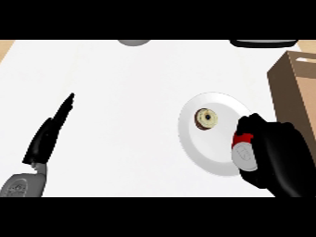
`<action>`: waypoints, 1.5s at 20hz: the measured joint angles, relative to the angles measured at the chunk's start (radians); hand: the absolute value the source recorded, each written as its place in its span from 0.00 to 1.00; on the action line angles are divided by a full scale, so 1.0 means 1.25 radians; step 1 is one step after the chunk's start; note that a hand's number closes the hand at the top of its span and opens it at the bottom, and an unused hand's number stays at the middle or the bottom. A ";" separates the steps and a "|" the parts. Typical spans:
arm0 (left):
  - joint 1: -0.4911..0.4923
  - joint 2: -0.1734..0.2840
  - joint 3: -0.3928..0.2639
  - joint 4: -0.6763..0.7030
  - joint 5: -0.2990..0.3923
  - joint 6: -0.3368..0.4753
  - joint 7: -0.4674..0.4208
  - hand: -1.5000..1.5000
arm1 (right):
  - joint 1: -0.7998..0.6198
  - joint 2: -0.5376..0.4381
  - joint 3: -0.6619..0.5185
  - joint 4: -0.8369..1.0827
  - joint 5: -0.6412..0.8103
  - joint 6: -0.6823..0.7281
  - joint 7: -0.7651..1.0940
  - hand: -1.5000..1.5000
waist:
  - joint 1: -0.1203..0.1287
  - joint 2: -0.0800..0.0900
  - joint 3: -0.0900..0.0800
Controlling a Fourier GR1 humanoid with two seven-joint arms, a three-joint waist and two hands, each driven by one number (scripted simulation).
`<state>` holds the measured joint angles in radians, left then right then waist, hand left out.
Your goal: Pick the can from the plate and place it in the cardboard box
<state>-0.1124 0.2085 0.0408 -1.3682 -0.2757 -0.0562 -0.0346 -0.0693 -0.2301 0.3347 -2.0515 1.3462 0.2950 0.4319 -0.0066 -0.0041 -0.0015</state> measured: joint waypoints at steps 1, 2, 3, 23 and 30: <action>-0.013 0.004 0.007 0.013 0.004 -0.004 -0.002 0.50 | -0.009 0.002 -0.005 -0.028 0.007 0.023 0.018 1.00 | -0.001 0.000 0.000; -0.015 0.004 0.008 0.019 0.004 -0.004 -0.007 0.50 | -0.015 -0.003 -0.023 -0.067 0.004 0.053 0.031 1.00 | -0.002 0.000 0.000; -0.020 0.005 0.011 0.019 0.006 -0.006 0.000 0.50 | -0.023 -0.009 -0.045 -0.094 -0.003 0.079 0.038 1.00 | -0.002 0.001 0.000; -0.002 -0.010 0.007 0.011 -0.011 -0.006 -0.016 0.50 | -0.126 -0.177 -0.602 0.015 -0.233 0.178 -0.065 1.00 | 0.006 0.003 0.001; -0.014 -0.015 0.008 0.018 -0.013 -0.006 -0.013 0.50 | -0.149 -0.222 -0.663 0.262 -0.275 0.186 -0.120 0.00 | 0.009 0.006 0.002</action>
<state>-0.1295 0.1897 0.0504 -1.3463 -0.2920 -0.0642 -0.0513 -0.2559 -0.5082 -0.4945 -1.7245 1.0027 0.5274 0.2821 0.0043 0.0033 0.0004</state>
